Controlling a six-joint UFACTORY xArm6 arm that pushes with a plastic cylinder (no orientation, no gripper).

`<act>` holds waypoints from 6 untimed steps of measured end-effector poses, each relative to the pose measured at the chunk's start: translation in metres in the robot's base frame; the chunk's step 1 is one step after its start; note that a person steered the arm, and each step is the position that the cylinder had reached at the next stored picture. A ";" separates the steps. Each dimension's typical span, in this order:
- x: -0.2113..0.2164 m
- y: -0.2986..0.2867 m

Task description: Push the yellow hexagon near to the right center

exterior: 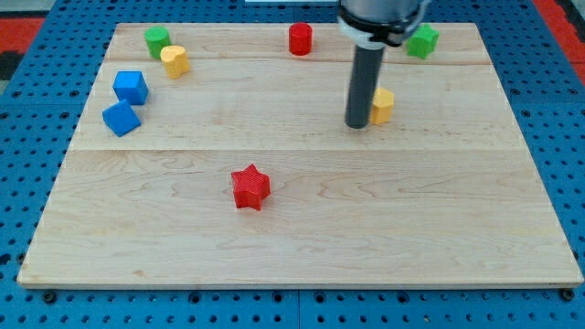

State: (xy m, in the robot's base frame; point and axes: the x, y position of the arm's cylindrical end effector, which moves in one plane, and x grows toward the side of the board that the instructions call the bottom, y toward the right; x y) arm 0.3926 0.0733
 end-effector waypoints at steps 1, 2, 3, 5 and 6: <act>-0.022 0.017; -0.033 0.011; -0.040 0.036; -0.038 0.089; -0.038 0.039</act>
